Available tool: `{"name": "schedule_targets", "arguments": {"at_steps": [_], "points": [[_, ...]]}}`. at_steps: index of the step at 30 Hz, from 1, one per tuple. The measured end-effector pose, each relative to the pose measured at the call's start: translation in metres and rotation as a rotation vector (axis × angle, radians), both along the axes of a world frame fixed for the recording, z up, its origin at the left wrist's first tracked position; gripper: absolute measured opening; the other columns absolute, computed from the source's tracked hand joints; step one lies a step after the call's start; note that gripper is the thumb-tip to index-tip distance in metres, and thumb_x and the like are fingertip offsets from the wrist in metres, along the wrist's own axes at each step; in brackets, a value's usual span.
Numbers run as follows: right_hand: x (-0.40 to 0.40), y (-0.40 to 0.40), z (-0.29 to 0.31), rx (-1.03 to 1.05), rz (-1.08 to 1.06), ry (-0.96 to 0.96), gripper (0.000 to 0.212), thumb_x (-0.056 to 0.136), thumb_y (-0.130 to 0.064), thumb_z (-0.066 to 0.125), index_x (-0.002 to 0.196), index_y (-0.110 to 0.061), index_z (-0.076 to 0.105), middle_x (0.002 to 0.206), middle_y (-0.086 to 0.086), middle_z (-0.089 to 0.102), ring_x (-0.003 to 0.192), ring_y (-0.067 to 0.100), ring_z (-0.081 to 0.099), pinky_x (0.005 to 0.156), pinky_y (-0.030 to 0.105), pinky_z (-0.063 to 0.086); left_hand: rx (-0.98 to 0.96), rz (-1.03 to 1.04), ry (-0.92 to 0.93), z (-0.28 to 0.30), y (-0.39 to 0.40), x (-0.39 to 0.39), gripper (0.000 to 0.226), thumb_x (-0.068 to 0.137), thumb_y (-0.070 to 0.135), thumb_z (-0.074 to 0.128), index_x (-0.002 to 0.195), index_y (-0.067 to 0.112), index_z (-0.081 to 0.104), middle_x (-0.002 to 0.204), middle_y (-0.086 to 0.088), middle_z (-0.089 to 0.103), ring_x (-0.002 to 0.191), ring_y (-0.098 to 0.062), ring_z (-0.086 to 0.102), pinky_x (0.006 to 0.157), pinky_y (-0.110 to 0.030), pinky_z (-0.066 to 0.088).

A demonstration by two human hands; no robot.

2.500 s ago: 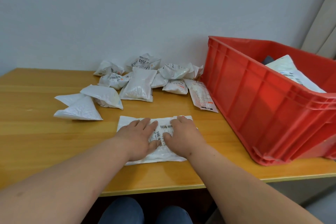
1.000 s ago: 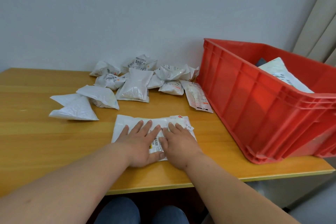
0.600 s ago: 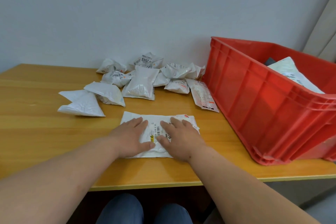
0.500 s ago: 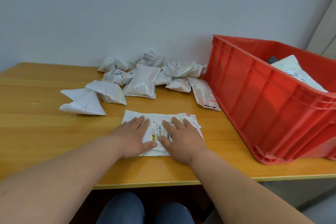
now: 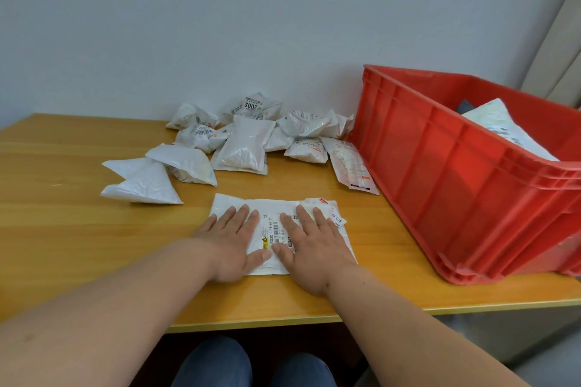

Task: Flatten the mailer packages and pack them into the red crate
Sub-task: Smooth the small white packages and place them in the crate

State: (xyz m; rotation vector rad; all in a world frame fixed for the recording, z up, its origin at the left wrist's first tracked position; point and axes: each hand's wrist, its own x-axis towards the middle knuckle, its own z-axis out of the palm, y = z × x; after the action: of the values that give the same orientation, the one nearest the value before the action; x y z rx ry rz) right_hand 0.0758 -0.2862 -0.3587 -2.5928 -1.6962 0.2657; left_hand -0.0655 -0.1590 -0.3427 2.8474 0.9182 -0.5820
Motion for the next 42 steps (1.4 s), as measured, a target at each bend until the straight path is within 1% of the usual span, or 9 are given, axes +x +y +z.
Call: {"name": "schedule_targets", "arguments": {"at_steps": [5, 10, 14, 20, 25, 30, 33, 36, 42], "points": [[0.0, 0.001, 0.001, -0.002, -0.008, 0.001, 0.067, 0.099, -0.065, 0.015, 0.157, -0.038, -0.006, 0.165, -0.005, -0.016, 0.15, 0.022, -0.022, 0.122, 0.042, -0.011, 0.049, -0.003, 0.018, 0.008, -0.003, 0.003, 0.082, 0.093, 0.072, 0.014, 0.152, 0.027, -0.021, 0.162, 0.0, -0.021, 0.15, -0.02, -0.013, 0.122, -0.042, 0.001], [0.0, 0.008, 0.014, -0.071, -0.016, 0.032, 0.068, 0.099, -0.062, 0.025, 0.157, -0.036, 0.002, 0.167, -0.001, -0.005, 0.152, 0.028, -0.011, 0.123, 0.046, -0.003, 0.204, -0.064, -0.029, 0.022, -0.007, 0.013, 0.075, 0.089, 0.074, 0.025, 0.153, 0.042, 0.004, 0.161, -0.005, 0.016, 0.146, -0.024, 0.022, 0.116, -0.045, 0.011], [-0.002, 0.015, 0.024, -0.021, -0.006, -0.008, 0.064, 0.095, -0.055, 0.037, 0.152, -0.031, 0.022, 0.16, 0.005, 0.021, 0.146, 0.033, 0.015, 0.119, 0.049, 0.015, 0.064, -0.098, -0.09, 0.023, -0.005, 0.02, 0.08, 0.09, 0.066, 0.04, 0.155, 0.029, 0.013, 0.164, -0.003, 0.0, 0.151, -0.023, 0.001, 0.121, -0.044, 0.005], [0.0, 0.012, 0.017, -0.09, -0.016, 0.041, 0.068, 0.098, -0.057, 0.028, 0.157, -0.034, 0.003, 0.166, 0.003, -0.005, 0.151, 0.032, -0.012, 0.121, 0.05, -0.004, -0.137, -0.109, -0.047, 0.02, 0.01, 0.021, 0.091, 0.091, 0.062, 0.048, 0.156, 0.024, -0.003, 0.163, 0.003, -0.015, 0.15, -0.019, -0.013, 0.123, -0.04, 0.004], [0.001, 0.015, 0.02, -0.105, -0.046, 0.106, 0.068, 0.097, -0.056, 0.032, 0.157, -0.036, 0.005, 0.166, 0.001, -0.003, 0.151, 0.03, -0.009, 0.122, 0.049, -0.004, -0.175, -0.099, -0.048, 0.012, 0.009, 0.021, 0.09, 0.094, 0.062, 0.045, 0.155, 0.026, -0.01, 0.16, 0.005, -0.026, 0.147, -0.016, -0.024, 0.122, -0.041, -0.007], [0.012, 0.029, 0.04, -0.006, -0.085, 0.067, 0.055, 0.098, -0.049, 0.031, 0.15, -0.032, 0.028, 0.155, 0.002, 0.028, 0.144, 0.03, 0.021, 0.116, 0.049, 0.016, -0.152, -0.093, -0.064, 0.007, 0.004, 0.017, 0.1, 0.087, 0.073, 0.044, 0.155, 0.027, -0.013, 0.159, 0.007, -0.028, 0.146, -0.016, -0.028, 0.121, -0.042, -0.01], [0.025, 0.033, 0.041, -0.016, -0.15, 0.073, 0.064, 0.097, -0.046, 0.034, 0.156, -0.031, 0.016, 0.164, 0.001, 0.011, 0.15, 0.026, 0.008, 0.121, 0.051, 0.008, -0.159, -0.097, -0.05, 0.011, 0.002, 0.014, 0.108, 0.082, 0.074, 0.052, 0.154, 0.028, -0.014, 0.159, 0.008, -0.029, 0.145, -0.016, -0.028, 0.121, -0.042, -0.01], [0.04, 0.033, 0.039, -0.114, -0.211, 0.169, 0.074, 0.095, -0.056, 0.033, 0.159, -0.03, 0.005, 0.167, -0.003, -0.003, 0.153, 0.022, -0.004, 0.121, 0.054, -0.001, -0.171, -0.108, -0.042, 0.013, 0.005, 0.014, 0.11, 0.081, 0.072, 0.056, 0.154, 0.029, -0.014, 0.159, 0.008, -0.028, 0.145, -0.015, -0.029, 0.121, -0.042, -0.011], [0.055, 0.033, 0.05, -0.186, -0.251, 0.158, 0.085, 0.083, -0.068, 0.046, 0.154, -0.028, 0.022, 0.159, 0.004, 0.025, 0.147, 0.03, 0.019, 0.12, 0.052, 0.012, -0.115, -0.141, 0.013, 0.024, 0.015, 0.018, 0.107, 0.082, 0.063, 0.062, 0.154, 0.035, -0.013, 0.159, 0.009, -0.026, 0.146, -0.018, -0.026, 0.121, -0.044, -0.009]]}}
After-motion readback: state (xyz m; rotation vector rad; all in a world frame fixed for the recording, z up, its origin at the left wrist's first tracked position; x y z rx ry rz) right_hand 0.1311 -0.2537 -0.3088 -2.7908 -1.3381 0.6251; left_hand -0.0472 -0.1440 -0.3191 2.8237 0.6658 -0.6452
